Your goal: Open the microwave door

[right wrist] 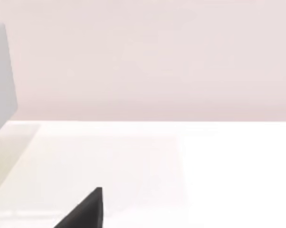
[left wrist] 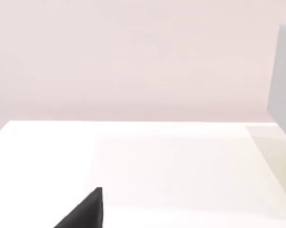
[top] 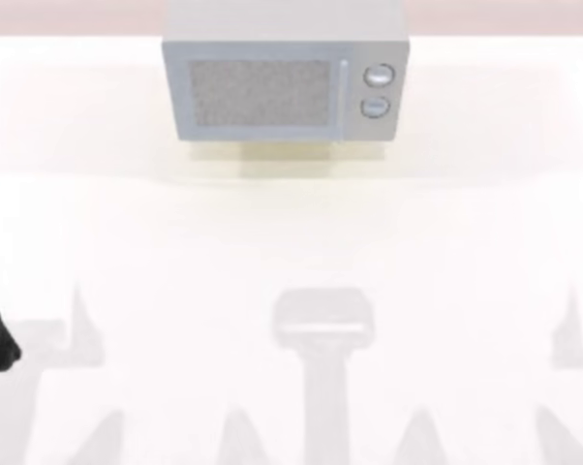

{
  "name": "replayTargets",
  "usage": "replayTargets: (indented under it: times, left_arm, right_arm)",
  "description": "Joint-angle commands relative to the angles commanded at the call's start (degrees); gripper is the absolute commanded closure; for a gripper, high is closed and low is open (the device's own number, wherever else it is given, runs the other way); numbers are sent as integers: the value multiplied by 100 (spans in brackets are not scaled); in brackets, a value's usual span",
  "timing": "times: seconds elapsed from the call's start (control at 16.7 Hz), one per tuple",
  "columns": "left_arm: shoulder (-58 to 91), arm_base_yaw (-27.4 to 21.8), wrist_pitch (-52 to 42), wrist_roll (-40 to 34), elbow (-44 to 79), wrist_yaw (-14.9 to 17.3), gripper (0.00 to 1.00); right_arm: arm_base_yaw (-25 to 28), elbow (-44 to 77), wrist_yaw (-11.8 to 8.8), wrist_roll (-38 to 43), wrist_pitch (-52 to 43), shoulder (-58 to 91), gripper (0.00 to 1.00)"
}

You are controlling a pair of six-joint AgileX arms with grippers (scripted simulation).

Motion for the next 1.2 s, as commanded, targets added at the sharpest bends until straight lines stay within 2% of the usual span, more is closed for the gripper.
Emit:
replayTargets:
  times: [0.24,0.48,0.72,1.2]
  left_arm:
    - [175,-109,1,-53,171,-72,0]
    - [1258,-684,-48,-343,1097,-529,0]
    - [3151,-1551,-181,-797,2540,-1309,0]
    - [7806,-3525,-524,-1864,5893,-3151,0]
  right_arm:
    - [0,0,0,0,0,0,0]
    - [0,0,0,0,0,0,0]
    - [0,0,0,0,0,0,0]
    - [0,0,0,0,0,0,0]
